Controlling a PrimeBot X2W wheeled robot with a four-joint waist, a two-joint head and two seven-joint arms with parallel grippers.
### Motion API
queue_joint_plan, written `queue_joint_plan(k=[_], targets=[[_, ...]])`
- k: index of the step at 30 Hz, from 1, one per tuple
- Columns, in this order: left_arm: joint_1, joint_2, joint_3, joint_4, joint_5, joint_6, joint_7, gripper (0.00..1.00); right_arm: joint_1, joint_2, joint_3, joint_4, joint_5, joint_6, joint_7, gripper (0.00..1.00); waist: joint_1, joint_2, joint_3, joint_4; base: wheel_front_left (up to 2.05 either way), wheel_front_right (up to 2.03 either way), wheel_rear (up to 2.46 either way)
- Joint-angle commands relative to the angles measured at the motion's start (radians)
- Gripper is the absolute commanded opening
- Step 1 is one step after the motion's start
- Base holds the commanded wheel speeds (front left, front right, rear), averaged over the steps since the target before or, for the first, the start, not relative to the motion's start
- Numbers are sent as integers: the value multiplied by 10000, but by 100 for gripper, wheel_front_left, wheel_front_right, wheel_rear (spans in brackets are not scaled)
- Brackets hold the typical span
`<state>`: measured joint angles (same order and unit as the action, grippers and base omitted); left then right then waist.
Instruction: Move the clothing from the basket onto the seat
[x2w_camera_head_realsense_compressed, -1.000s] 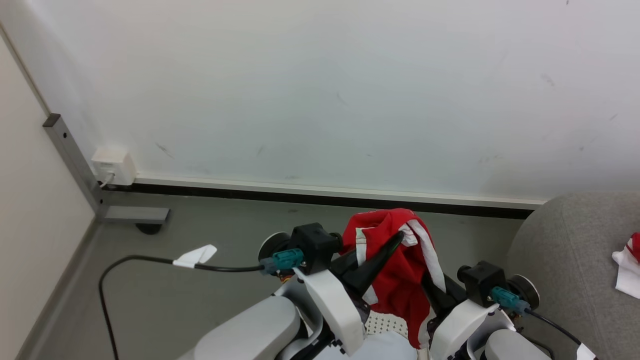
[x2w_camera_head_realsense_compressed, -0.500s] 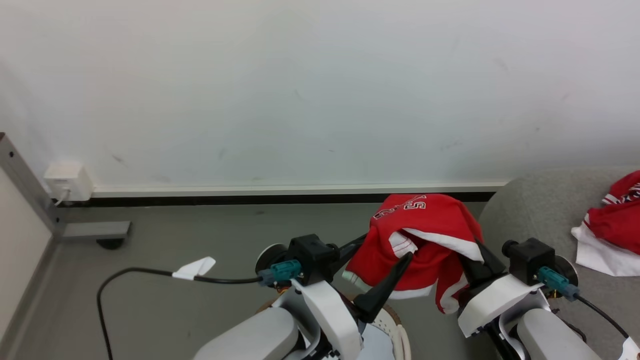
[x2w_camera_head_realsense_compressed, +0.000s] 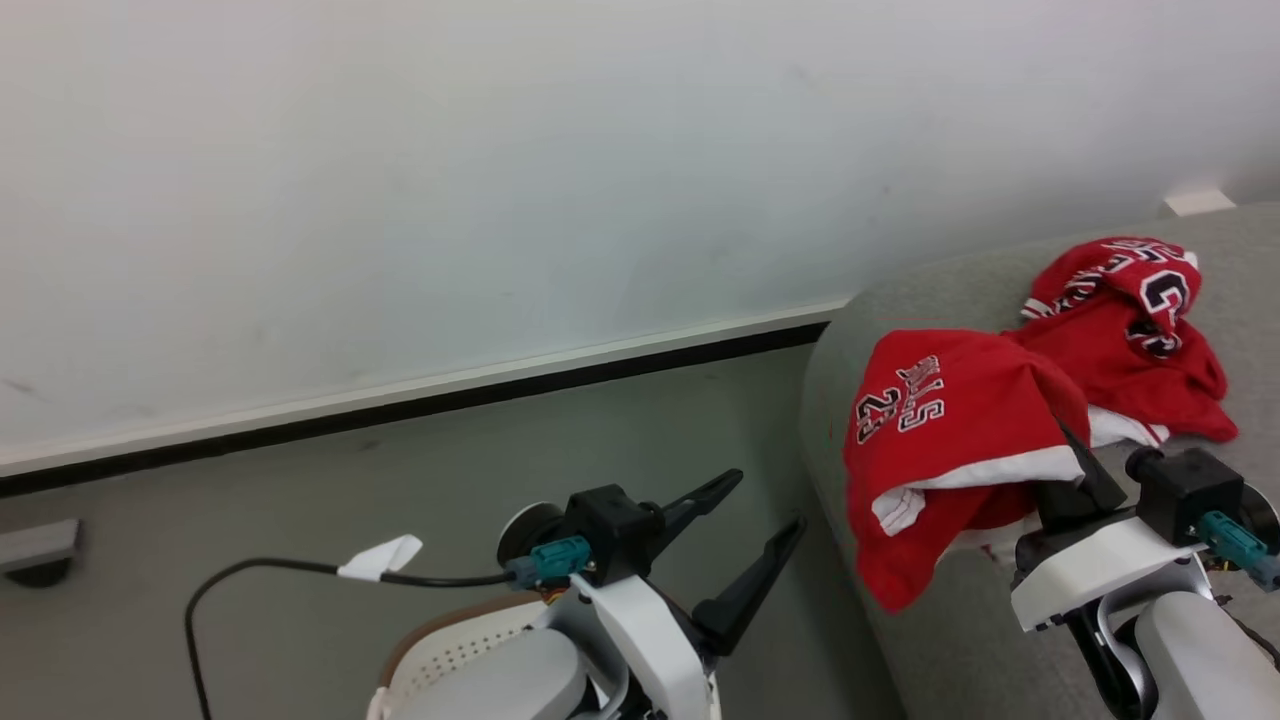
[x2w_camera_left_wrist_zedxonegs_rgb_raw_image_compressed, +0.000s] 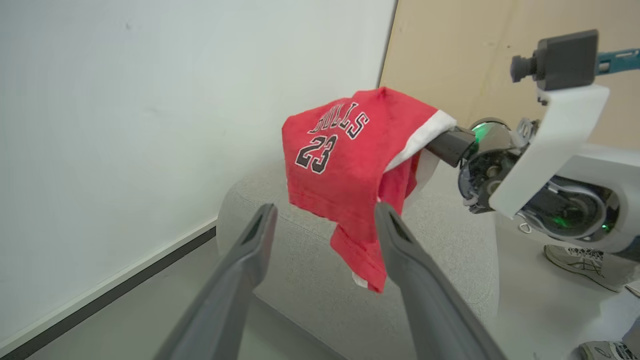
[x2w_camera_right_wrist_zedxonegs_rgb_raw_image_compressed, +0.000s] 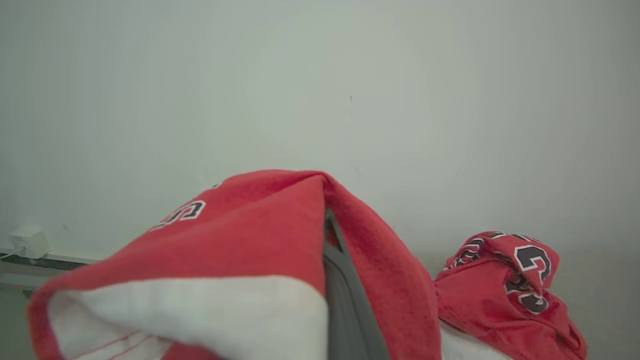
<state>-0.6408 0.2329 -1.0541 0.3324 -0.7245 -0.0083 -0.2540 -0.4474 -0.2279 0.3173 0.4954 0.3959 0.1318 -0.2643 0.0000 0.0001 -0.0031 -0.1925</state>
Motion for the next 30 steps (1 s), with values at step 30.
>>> queue_joint_plan(k=[30], targets=[[516, -84, 813, 592, 1041, -269, -109, 100, 1024, 53, -1153, -1124, -46, -23, 1, 0, 0, -1, 817, -2549, 0, 0, 0]])
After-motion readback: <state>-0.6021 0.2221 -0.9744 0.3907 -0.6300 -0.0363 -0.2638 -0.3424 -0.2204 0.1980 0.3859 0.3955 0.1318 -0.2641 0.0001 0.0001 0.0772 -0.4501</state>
